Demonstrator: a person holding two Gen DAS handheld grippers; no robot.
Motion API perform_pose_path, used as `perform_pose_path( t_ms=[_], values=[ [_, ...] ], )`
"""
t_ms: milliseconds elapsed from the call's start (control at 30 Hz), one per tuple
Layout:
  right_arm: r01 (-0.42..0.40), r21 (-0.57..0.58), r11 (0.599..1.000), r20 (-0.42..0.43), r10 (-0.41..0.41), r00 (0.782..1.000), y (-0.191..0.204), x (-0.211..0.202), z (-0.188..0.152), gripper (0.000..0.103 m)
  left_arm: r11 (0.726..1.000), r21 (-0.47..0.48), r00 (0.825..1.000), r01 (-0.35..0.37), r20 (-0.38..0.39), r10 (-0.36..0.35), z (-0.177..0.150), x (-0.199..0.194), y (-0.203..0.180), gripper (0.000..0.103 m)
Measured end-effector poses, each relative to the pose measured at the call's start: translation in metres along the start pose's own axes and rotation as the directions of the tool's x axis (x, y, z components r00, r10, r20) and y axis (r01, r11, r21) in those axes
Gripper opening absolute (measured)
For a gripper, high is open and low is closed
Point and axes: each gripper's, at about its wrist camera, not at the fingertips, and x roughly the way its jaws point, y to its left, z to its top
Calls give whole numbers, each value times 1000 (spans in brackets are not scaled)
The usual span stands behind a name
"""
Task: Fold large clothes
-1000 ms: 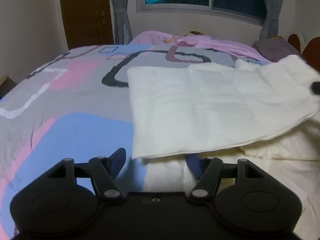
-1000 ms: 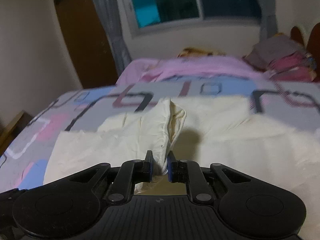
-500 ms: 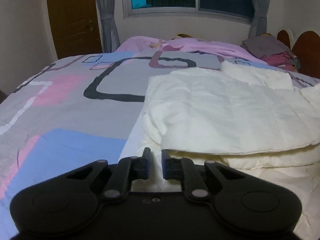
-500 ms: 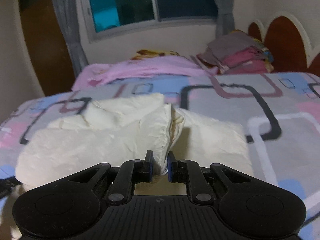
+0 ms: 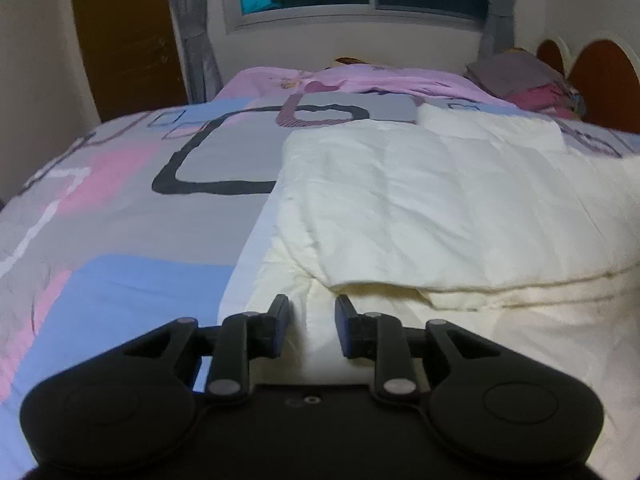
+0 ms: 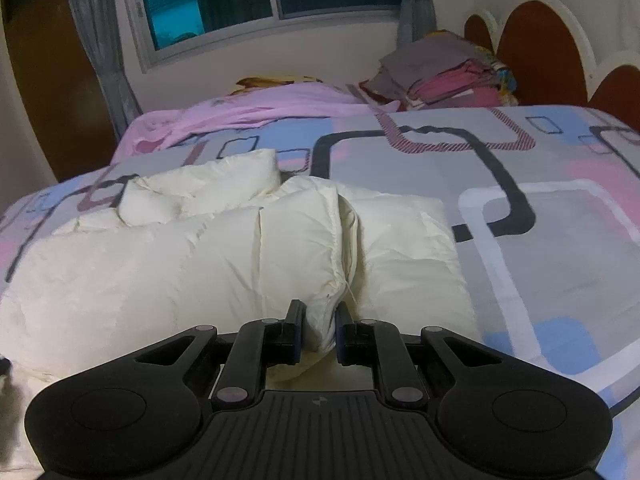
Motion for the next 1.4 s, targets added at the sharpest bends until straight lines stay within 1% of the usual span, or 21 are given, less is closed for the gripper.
perform_pose_path(
  t_ms=[167, 200, 233, 267, 300, 367, 400, 433, 500, 567, 633, 667, 733, 833, 933, 1000, 1100, 1133, 1167, 1233, 1400],
  values=[
    [-7, 12, 1000, 8, 7, 1000, 0, -4, 4, 15, 999, -26, 1000, -21, 8, 21, 6, 9, -4, 42],
    [-6, 11, 1000, 5, 6, 1000, 0, -3, 5, 27, 999, -28, 1000, -26, 16, 27, 8, 10, -5, 42],
    [7, 11, 1000, 8, -8, 1000, 0, -3, 5, 61, 999, -29, 999, -33, 25, 33, 11, 11, -5, 43],
    [19, 12, 1000, 21, -19, 1000, 1, -4, 5, 77, 999, -26, 998, -44, 34, 44, 13, 12, -6, 44],
    [13, 8, 1000, 38, -13, 999, 2, -5, 4, 82, 998, -22, 998, -55, 39, 55, 15, 14, -7, 45],
    [9, -11, 1000, 29, -9, 1000, 5, -3, 4, 81, 997, -17, 996, -77, 36, 77, 16, 20, -6, 47],
    [7, -18, 1000, 17, -6, 1000, 7, 1, 4, 70, 996, -25, 996, -80, 24, 81, 17, 22, -4, 47],
    [1, -17, 1000, -4, -2, 1000, 7, 5, 4, 54, 996, -43, 997, -80, 9, 81, 17, 24, 0, 47],
    [-10, -10, 1000, -50, 10, 999, 7, 15, 3, 36, 995, -59, 997, -80, 12, 81, 17, 23, 6, 46],
    [-15, -14, 1000, -67, 14, 998, 9, 21, 0, 34, 995, -54, 997, -78, 19, 80, 15, 21, 9, 40],
    [-10, -38, 999, -62, 8, 998, 12, 21, -1, 16, 997, -52, 998, -63, 24, 64, 15, 18, 10, 29],
    [-1, -48, 999, -55, -1, 998, 13, 20, -1, 16, 997, -50, 998, -57, 28, 58, 16, 17, 9, 22],
    [18, -68, 997, -44, -21, 999, 13, 18, -3, 11, 998, -53, 999, -38, 31, 39, 16, 14, 6, 16],
    [68, -89, 994, -70, -75, 995, 7, 26, -11, 11, 998, -51, 999, -32, 16, 33, 13, 19, 7, 17],
    [68, -65, 996, -94, -74, 993, 0, 28, -13, 11, 999, -36, 1000, -21, -24, 21, 10, 26, 6, 16],
    [74, -52, 996, -78, -78, 994, -3, 21, -12, 11, 999, -40, 999, -19, -28, 18, 11, 22, 7, 21],
    [40, 5, 999, -40, -40, 998, -11, 2, -8, 11, 996, -88, 998, 33, -53, -38, 12, 13, 19, 34],
    [34, 8, 999, -19, -34, 999, -11, -4, -5, 11, 995, -96, 997, 41, -57, -46, 12, 8, 23, 42],
    [21, 10, 1000, 0, -21, 1000, -11, -9, -1, 11, 993, -111, 997, 43, -61, -50, 11, 2, 27, 55],
    [6, 9, 1000, 32, -6, 999, -6, -15, 8, 11, 985, -168, 997, 50, -53, -60, 10, -9, 36, 64],
    [-14, -34, 999, 85, 17, 996, 14, -12, 28, 12, 958, -269, 994, 103, -16, -111, 26, -21, 43, 64]
  ],
)
